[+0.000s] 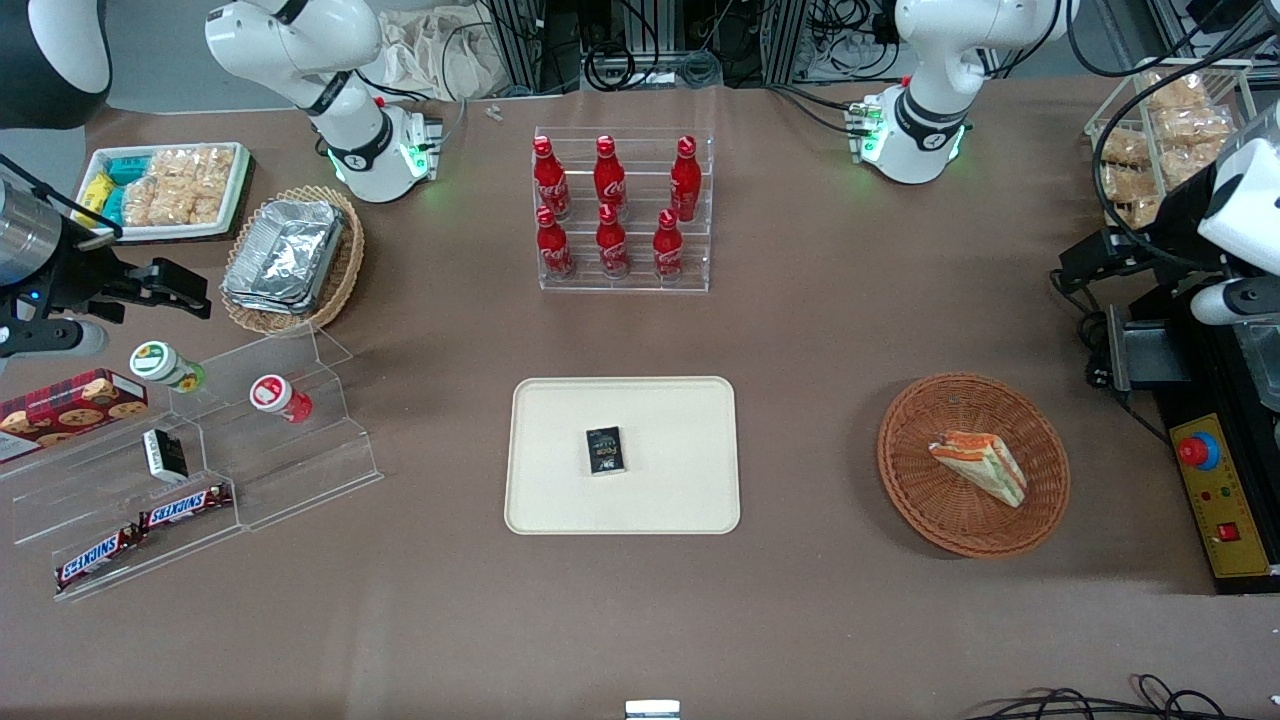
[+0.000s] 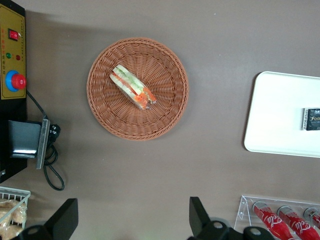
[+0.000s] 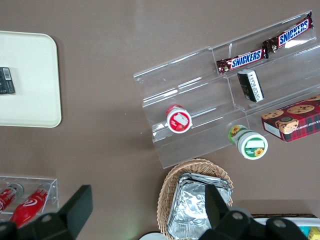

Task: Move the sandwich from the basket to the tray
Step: 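Move the left gripper over the sandwich in the wicker basket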

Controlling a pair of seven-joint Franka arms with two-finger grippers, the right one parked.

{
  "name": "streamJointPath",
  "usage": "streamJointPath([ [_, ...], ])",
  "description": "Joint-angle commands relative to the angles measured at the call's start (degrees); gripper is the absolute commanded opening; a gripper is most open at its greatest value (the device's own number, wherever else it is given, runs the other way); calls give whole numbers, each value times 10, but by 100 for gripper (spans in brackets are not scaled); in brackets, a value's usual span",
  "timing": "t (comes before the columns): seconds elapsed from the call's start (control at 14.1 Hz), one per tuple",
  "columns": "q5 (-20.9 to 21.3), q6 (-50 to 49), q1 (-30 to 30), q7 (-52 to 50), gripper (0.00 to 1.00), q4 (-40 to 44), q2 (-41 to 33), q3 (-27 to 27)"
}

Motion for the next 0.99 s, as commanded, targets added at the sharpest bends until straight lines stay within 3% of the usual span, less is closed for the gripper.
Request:
streamJointPath([
  [0.0,12,-18,-6,4,100,4,1,3],
  [0.28,27,-17,-4,-15,100,0,12,4],
  [0.92,21,81,-1,-222,100,-110,17,6],
])
